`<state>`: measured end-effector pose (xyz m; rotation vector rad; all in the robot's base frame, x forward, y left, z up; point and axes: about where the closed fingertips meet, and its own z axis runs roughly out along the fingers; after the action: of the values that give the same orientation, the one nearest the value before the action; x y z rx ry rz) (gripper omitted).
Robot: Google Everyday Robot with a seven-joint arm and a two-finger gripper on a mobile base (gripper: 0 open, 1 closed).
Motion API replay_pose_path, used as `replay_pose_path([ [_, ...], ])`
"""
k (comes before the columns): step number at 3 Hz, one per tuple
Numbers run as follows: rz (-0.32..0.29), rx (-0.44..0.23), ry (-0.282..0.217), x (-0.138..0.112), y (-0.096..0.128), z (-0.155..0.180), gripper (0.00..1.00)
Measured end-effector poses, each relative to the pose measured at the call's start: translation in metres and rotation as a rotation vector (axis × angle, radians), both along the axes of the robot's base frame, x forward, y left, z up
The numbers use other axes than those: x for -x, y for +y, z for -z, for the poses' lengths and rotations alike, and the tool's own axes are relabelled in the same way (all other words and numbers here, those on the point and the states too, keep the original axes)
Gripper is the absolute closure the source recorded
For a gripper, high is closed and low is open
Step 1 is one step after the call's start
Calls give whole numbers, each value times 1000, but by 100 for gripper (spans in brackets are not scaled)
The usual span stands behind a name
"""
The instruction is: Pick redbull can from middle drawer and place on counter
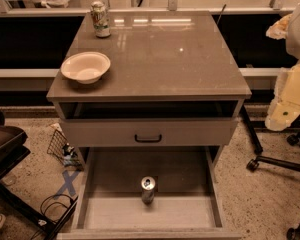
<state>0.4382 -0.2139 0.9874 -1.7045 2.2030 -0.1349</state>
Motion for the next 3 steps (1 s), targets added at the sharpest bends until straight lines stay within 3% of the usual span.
replay_pose_path([
  [1, 0, 0, 0, 0, 0, 0, 0],
  [2, -30, -70, 2, 2, 3, 14, 0],
  [3, -74, -205, 5, 10, 0, 60, 0],
])
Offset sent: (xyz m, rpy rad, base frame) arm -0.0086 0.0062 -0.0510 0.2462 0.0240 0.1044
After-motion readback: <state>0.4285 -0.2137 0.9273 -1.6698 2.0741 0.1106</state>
